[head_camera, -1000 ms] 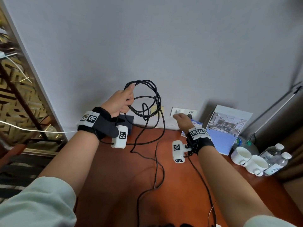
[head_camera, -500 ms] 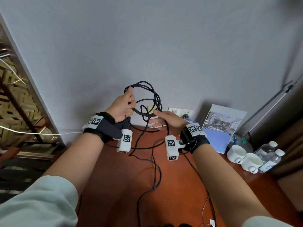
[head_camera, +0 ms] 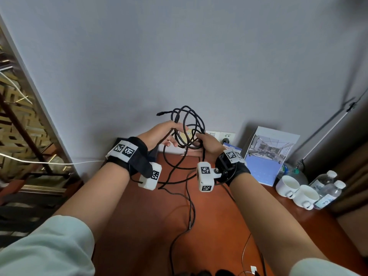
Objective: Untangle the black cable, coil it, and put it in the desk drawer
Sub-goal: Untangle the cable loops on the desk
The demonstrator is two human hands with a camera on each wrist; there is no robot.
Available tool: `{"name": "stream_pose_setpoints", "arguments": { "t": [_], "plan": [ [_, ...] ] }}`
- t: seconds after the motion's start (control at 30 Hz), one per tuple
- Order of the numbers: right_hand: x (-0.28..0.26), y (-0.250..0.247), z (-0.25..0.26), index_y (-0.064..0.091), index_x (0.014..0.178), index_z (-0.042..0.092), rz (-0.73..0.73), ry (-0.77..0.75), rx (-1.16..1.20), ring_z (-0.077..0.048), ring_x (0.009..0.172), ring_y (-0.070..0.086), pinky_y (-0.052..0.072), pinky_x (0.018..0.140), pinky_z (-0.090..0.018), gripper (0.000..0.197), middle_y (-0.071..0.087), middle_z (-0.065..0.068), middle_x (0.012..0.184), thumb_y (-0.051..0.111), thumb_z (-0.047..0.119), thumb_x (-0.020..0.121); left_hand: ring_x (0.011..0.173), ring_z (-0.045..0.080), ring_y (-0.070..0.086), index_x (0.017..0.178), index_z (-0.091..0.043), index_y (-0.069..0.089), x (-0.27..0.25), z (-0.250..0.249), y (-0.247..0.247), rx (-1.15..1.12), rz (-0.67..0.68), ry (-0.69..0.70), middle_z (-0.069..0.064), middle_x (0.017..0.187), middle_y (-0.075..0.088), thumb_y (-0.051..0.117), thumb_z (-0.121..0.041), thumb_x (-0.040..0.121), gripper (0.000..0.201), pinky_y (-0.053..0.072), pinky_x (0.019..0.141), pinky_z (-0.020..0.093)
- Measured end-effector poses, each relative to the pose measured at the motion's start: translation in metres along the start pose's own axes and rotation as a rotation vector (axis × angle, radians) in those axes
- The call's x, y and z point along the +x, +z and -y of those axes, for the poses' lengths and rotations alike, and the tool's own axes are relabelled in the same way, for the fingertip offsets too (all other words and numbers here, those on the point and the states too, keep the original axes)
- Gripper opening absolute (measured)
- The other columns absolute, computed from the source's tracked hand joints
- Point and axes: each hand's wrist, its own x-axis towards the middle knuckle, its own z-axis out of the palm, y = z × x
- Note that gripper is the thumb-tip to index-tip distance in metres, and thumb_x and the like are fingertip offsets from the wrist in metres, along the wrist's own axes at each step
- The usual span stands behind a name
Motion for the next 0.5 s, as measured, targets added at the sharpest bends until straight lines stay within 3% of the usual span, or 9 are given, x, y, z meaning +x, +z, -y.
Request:
{"name": "stream_pose_setpoints", "arguments": {
  "t": [0.03,0.07,0.13,0.2,0.27,0.33,0.43,0.5],
  "plan": [
    [0.001,-0.001,0.000,0.053,0.072,0.010,-0.033,-0.013,-0.010,-0.020,0.059,0.047,0.041,0.099,-0.063,0.024,0.048,-0.001,0.052,0.043,0.014,0.094,0.065,0.019,0.057,0.119,-0.011,0.064,-0.001,-0.002,-0.004,-0.001,0.019,0.030,-0.006,0.129,0.059,0.037,-0.033,0.085,0.048,0.037,0.060,0.025],
    [0.001,-0.002,0.002,0.052,0.075,0.008,-0.059,-0.011,0.000,-0.024,0.062,0.051,0.045,0.094,-0.064,0.020,0.049,-0.007,0.059,0.043,0.014,0.092,0.070,0.017,0.058,0.118,-0.013,0.064,-0.003,-0.006,-0.006,0.023,0.032,0.064,-0.007,0.130,0.059,0.034,-0.026,0.081,0.050,0.038,0.061,0.024],
    [-0.001,-0.004,0.004,0.052,0.091,0.002,-0.091,0.019,0.045,-0.029,0.067,0.060,0.058,0.072,-0.052,0.014,0.047,-0.017,0.079,0.042,0.012,0.090,0.079,0.007,0.058,0.117,-0.012,0.066,-0.004,-0.014,-0.005,0.139,-0.010,0.137,-0.012,0.124,0.059,0.033,-0.008,0.082,0.049,0.042,0.065,0.016],
    [-0.002,-0.004,0.006,0.050,0.100,0.005,-0.079,0.043,0.053,-0.024,0.060,0.058,0.058,0.061,-0.040,0.016,0.043,-0.017,0.082,0.040,0.011,0.090,0.082,-0.010,0.056,0.114,-0.006,0.067,0.003,-0.016,-0.002,0.229,-0.119,0.202,-0.011,0.109,0.059,0.033,0.010,0.086,0.046,0.041,0.070,0.006],
    [-0.005,-0.003,0.009,0.047,0.096,0.007,-0.056,0.039,0.019,-0.021,0.055,0.052,0.058,0.059,-0.036,0.011,0.040,-0.014,0.075,0.039,0.012,0.091,0.085,0.000,0.057,0.106,-0.006,0.067,0.012,-0.010,-0.001,0.243,-0.162,0.206,-0.007,0.105,0.062,0.034,0.004,0.094,0.036,0.042,0.080,0.015],
    [-0.007,-0.004,0.012,0.048,0.097,0.007,-0.073,0.050,-0.054,-0.019,0.050,0.056,0.058,0.061,-0.038,0.012,0.041,-0.012,0.071,0.040,0.014,0.092,0.083,0.011,0.060,0.099,-0.015,0.060,0.020,0.001,-0.003,0.220,-0.136,0.190,-0.003,0.105,0.066,0.038,-0.002,0.097,0.025,0.048,0.078,0.028],
    [0.020,-0.020,-0.003,0.054,0.098,0.008,-0.085,0.022,-0.176,-0.026,0.065,0.065,0.053,0.084,-0.060,0.026,0.059,-0.016,0.082,0.046,0.028,0.082,0.067,0.010,0.058,0.095,-0.017,0.052,0.031,0.012,-0.004,0.179,-0.078,0.155,0.000,0.095,0.065,0.045,0.001,0.096,0.019,0.051,0.063,0.025],
    [0.045,-0.034,-0.016,0.057,0.090,0.013,-0.050,0.027,-0.241,-0.029,0.077,0.062,0.046,0.089,-0.067,0.031,0.064,-0.015,0.085,0.049,0.037,0.073,0.065,0.013,0.055,0.096,-0.017,0.058,0.037,0.015,-0.003,0.265,-0.052,0.143,0.000,0.086,0.063,0.045,0.000,0.095,0.022,0.048,0.060,0.024]
  ]
}}
